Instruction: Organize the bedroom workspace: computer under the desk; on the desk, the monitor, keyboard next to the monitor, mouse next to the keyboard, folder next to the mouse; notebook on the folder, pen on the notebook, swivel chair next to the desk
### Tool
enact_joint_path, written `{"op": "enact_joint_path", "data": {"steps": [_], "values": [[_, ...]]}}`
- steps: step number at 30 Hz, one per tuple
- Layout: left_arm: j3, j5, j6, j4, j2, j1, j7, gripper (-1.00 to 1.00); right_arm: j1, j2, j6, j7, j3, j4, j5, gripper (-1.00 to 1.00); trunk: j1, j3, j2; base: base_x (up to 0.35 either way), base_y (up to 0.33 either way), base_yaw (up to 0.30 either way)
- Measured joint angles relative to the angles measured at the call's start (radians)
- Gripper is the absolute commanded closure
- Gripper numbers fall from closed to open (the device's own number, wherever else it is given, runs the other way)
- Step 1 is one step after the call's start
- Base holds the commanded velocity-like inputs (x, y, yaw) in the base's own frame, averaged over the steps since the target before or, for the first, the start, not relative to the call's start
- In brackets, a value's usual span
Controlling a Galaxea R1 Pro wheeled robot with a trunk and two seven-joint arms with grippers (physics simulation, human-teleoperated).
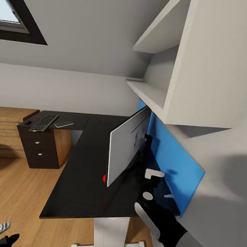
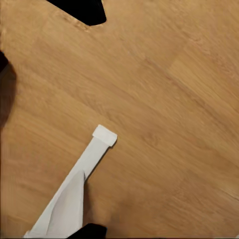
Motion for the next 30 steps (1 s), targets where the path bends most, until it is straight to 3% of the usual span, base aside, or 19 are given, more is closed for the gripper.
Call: {"op": "enact_joint_path", "data": {"steps": [1,2,3,5,9,17,18,19,30], "values": [[-0.001,-0.018,-0.027,0.028,-0.001,0.0,-0.001,-1.0,0.001,0.0,0.0,-0.006,0.004,-0.003,0.0,-1.0,0.0,0.0,0.0,0.0,0.0,0.0],[-0.009,-0.101,-0.166,0.127,-0.004,0.0,-0.002,-1.0,0.003,0.001,0.001,-0.02,0.02,-0.011,0.001,-1.0,0.0,0.0,0.0,0.0,0.0,0.0],[-0.012,-0.123,-0.211,0.162,-0.004,0.0,-0.002,-1.0,0.003,0.001,0.001,-0.023,0.024,-0.013,0.001,-1.0,0.0,0.0,0.0,0.0,0.0,0.0],[-0.024,-0.199,-0.381,0.272,-0.005,0.0,-0.002,-1.0,0.004,0.001,0.001,-0.029,0.032,-0.019,0.002,-1.0,0.0,0.0,0.0,0.0,0.0,0.0],[-0.028,-0.233,-0.474,0.334,-0.004,0.0,-0.001,-1.0,0.005,0.002,0.0,-0.031,0.036,-0.024,0.002,-1.0,0.0,0.0,0.0,-0.06,0.05,0.0],[-0.042,-0.242,-0.5,0.355,-0.007,0.0,-0.001,-1.0,0.018,0.003,-0.004,-0.033,0.038,-0.091,0.0,-1.0,0.0,0.0,0.0,-0.226,0.208,0.0],[-0.116,-0.243,-0.501,0.418,-0.005,0.0,0.004,-1.0,0.022,0.001,-0.004,-0.033,0.037,-0.1,0.001,-1.0,0.0,0.0,0.0,-0.254,0.232,0.0],[-0.127,-0.245,-0.5,0.429,-0.005,0.0,0.005,-1.0,0.025,0.0,-0.004,-0.032,0.037,-0.1,0.001,-1.0,0.0,0.0,0.0,-0.25,0.239,0.0],[-0.177,-0.245,-0.495,0.454,-0.006,-0.001,0.004,-1.0,0.034,-0.001,-0.051,-0.033,0.037,-0.102,0.006,-1.0,0.0,0.0,0.0,-0.045,0.15,0.0]]}}
